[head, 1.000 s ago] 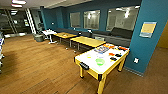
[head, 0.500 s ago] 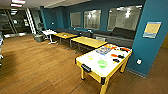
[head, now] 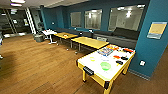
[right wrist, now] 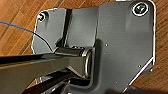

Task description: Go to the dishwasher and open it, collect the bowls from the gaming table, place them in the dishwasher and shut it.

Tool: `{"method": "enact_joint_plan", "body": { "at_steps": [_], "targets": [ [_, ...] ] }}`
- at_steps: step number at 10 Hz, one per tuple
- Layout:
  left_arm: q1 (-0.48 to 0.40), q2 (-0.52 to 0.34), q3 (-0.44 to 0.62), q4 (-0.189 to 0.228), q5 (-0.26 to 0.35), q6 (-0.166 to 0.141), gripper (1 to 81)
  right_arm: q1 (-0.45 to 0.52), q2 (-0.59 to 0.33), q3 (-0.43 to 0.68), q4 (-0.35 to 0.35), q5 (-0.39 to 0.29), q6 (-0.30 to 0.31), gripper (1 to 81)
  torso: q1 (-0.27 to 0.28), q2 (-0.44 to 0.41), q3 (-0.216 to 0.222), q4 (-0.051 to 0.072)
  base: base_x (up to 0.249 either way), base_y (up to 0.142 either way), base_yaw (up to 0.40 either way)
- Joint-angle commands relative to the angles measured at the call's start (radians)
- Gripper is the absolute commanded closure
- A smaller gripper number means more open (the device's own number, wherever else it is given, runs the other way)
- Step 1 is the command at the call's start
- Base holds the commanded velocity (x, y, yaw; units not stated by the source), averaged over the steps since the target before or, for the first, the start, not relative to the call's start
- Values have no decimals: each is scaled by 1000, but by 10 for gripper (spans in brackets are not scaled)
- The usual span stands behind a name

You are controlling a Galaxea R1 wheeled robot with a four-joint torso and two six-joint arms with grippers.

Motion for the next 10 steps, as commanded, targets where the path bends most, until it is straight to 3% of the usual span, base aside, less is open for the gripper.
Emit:
{"method": "enact_joint_plan", "body": {
  "at_steps": [1, 10],
  "targets": [
    [-31, -10, 3, -1, 46, -5, 10, 44, -4, 5, 0, -56, 0, 10, 0, 0, 0, 0, 137, 68, 0],
    [-32, 2, -6, -3, 34, -13, 10, 52, -15, -6, 0, -54, 8, 10, 0, 0, 0, 0, 142, 58, 0]
  ]
}}
